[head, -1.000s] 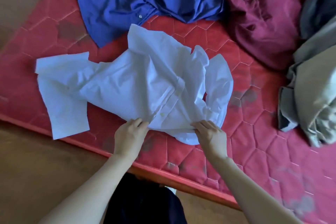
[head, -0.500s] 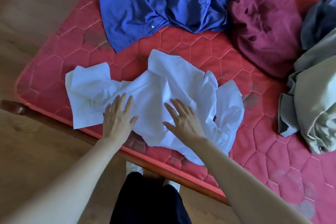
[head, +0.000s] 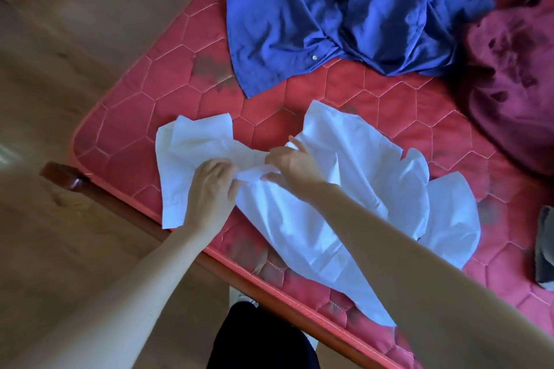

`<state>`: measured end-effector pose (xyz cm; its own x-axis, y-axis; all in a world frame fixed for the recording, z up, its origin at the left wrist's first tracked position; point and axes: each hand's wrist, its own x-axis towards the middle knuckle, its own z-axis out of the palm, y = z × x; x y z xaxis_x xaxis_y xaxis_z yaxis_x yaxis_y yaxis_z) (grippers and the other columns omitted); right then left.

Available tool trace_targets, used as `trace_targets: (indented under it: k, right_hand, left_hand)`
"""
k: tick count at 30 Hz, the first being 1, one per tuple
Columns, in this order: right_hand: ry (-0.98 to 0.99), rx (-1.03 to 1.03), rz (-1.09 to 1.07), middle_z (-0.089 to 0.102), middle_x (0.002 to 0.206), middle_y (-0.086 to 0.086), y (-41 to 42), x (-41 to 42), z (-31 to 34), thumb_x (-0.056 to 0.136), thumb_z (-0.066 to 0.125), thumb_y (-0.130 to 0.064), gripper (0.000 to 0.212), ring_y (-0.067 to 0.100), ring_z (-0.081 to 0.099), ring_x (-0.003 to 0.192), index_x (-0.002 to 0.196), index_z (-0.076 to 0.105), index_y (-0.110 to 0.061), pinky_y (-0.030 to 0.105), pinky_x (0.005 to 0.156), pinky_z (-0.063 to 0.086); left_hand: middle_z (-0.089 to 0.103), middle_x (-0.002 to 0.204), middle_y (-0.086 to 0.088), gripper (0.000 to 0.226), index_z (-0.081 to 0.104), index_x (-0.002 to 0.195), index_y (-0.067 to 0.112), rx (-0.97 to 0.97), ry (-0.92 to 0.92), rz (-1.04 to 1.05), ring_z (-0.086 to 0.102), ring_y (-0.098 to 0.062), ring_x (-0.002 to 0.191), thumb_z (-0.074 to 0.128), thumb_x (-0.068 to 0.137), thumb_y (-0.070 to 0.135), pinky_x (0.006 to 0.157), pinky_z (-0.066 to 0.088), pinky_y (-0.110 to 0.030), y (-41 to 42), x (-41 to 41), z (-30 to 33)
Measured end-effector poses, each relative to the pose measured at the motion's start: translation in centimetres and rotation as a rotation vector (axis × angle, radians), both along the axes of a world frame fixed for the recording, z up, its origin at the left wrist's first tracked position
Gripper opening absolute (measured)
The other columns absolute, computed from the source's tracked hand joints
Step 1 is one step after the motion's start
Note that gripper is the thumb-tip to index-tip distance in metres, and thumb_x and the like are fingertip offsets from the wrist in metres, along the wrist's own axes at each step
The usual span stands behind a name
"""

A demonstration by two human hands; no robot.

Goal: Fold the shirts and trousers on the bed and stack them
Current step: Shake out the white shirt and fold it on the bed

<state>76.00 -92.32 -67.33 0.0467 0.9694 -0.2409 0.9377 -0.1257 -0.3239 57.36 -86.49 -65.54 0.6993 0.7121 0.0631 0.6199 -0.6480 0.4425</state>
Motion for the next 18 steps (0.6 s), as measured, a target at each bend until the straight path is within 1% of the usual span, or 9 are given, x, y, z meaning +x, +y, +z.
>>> trace_targets:
  k: [1,2,3,4,6,9,11,16,18]
  right_hand:
    - [0.109,0.090,-0.086,0.068,0.110,0.002,-0.2,0.4,1.3,0.092,0.062,-0.035,0.030,0.020,0.059,0.111,0.112,0.066,-0.014,0.034,0.113,0.020]
    - [0.209,0.187,-0.166,0.071,0.094,0.003,-0.6,0.8,3.1,0.090,0.065,-0.032,0.024,0.023,0.063,0.093,0.102,0.069,-0.012,0.031,0.100,0.033]
    - [0.276,0.276,-0.234,0.070,0.082,0.003,-1.2,1.3,5.2,0.087,0.067,-0.030,0.020,0.024,0.063,0.079,0.093,0.071,-0.011,0.028,0.081,0.039]
    - [0.294,0.350,-0.286,0.068,0.075,0.003,-1.9,1.7,7.6,0.084,0.068,-0.030,0.018,0.022,0.060,0.070,0.087,0.071,-0.012,0.029,0.068,0.039]
    - [0.252,0.444,-0.348,0.067,0.069,0.001,-3.4,2.5,12.8,0.080,0.070,-0.027,0.013,0.022,0.059,0.062,0.082,0.072,-0.014,0.031,0.056,0.042]
    - [0.223,0.544,-0.398,0.073,0.077,0.005,-5.6,4.0,21.8,0.078,0.076,-0.023,0.015,0.025,0.068,0.068,0.082,0.075,-0.009,0.036,0.056,0.051]
    - [0.186,0.645,-0.411,0.074,0.080,0.006,-6.8,4.6,28.1,0.075,0.076,-0.024,0.019,0.021,0.070,0.070,0.083,0.076,-0.006,0.033,0.059,0.050]
    - [0.096,0.791,-0.507,0.072,0.075,0.005,-9.9,6.1,43.0,0.076,0.074,-0.024,0.018,0.016,0.063,0.064,0.082,0.077,-0.006,0.031,0.060,0.047]
    - [0.053,0.857,-0.532,0.071,0.076,0.001,-10.7,6.9,48.9,0.077,0.076,-0.019,0.014,0.010,0.058,0.065,0.081,0.077,-0.006,0.023,0.063,0.046]
  left_hand:
    - [0.060,0.070,-0.010,0.011,0.064,0.087,-0.002,-0.039,-0.040,0.041,0.061,-0.035,0.073,0.072,0.079,-0.003,0.066,0.050,-0.043,0.3,0.5,1.4]
    - [0.053,0.062,-0.006,0.010,0.063,0.089,-0.001,-0.066,-0.078,0.067,0.057,-0.034,0.062,0.071,0.082,0.001,0.057,0.047,-0.040,0.6,1.1,3.0]
    - [0.045,0.058,-0.001,0.010,0.063,0.090,0.000,-0.079,-0.114,0.067,0.051,-0.033,0.054,0.070,0.084,0.005,0.052,0.043,-0.038,1.0,1.7,4.9]
    - [0.041,0.056,0.003,0.012,0.064,0.090,0.002,-0.082,-0.150,0.040,0.045,-0.030,0.050,0.070,0.086,0.011,0.051,0.040,-0.035,1.5,2.2,6.9]
    - [0.044,0.056,0.004,0.020,0.067,0.089,0.006,-0.090,-0.219,-0.044,0.039,-0.023,0.050,0.068,0.086,0.026,0.052,0.037,-0.031,2.3,3.5,11.7]
    - [0.058,0.062,0.005,0.034,0.070,0.089,0.009,-0.092,-0.292,-0.146,0.041,-0.012,0.054,0.072,0.078,0.041,0.056,0.037,-0.026,3.0,5.4,20.2]
    - [0.063,0.067,0.005,0.035,0.071,0.088,0.011,-0.076,-0.312,-0.190,0.044,-0.010,0.056,0.078,0.075,0.042,0.057,0.038,-0.024,2.9,6.4,25.9]
    - [0.055,0.067,-0.004,0.020,0.071,0.084,0.003,0.033,-0.472,-0.317,0.043,-0.013,0.059,0.077,0.081,0.022,0.054,0.045,-0.036,1.4,9.4,39.7]
    - [0.054,0.069,-0.005,0.014,0.069,0.084,0.001,0.084,-0.551,-0.368,0.046,-0.017,0.061,0.074,0.083,0.014,0.057,0.045,-0.039,1.3,11.2,45.6]
